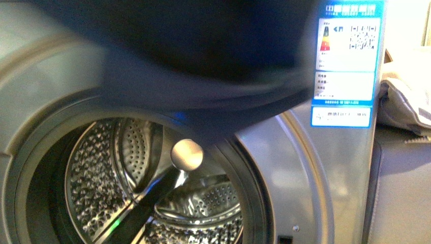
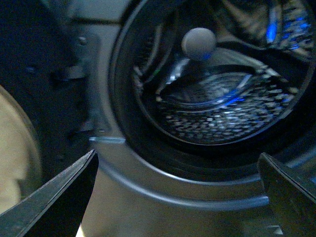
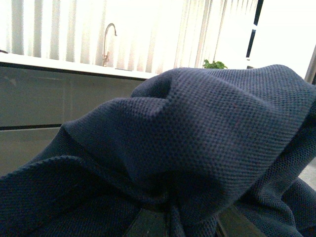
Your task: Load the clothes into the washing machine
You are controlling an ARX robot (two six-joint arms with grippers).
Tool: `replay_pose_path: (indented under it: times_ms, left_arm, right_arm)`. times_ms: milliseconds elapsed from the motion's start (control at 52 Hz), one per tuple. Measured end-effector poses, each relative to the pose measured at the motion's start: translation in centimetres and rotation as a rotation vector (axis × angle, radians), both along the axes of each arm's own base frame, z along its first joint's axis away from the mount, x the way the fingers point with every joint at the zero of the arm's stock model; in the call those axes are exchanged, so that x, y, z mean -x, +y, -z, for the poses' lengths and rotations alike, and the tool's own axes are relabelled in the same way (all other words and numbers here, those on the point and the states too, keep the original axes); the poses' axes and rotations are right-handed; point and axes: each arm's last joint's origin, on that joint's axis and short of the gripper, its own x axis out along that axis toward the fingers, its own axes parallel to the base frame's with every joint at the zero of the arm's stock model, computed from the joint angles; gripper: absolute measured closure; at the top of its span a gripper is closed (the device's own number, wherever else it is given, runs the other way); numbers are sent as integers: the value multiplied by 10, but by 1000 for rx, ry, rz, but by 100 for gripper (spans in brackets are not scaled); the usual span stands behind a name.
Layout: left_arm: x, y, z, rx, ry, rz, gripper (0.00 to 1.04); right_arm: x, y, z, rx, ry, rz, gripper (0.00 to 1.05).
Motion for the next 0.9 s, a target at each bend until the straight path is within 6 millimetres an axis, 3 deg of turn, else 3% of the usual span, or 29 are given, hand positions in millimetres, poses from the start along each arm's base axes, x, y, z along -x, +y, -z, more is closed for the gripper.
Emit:
replay_pose_path:
  times_ms: [154, 288, 423, 596, 711, 788, 903]
  left_arm:
    - [-4, 9, -16, 182, -6, 235, 7]
    - [-10, 21, -73, 199, -139, 299, 7]
    - [-13, 24, -116, 194, -227, 374, 7]
    - [-15, 16, -177, 136, -357, 496, 7]
    - [-11, 3, -228, 90, -447, 625, 7]
    - [-5, -5, -253, 57, -490, 725, 7]
    - [2, -14, -272, 19, -541, 832, 7]
  right_arm:
    - [0, 0, 0, 0, 0, 4, 98]
    - [0, -1, 0, -1, -1, 3, 98]
    - [0, -1, 0, -1, -1, 3, 98]
    - [0, -1, 0, -1, -1, 3, 98]
    - [0, -1, 0, -1, -1, 3, 98]
    - [0, -1, 0, -1, -1, 3, 98]
    - [0, -1, 0, -1, -1, 3, 98]
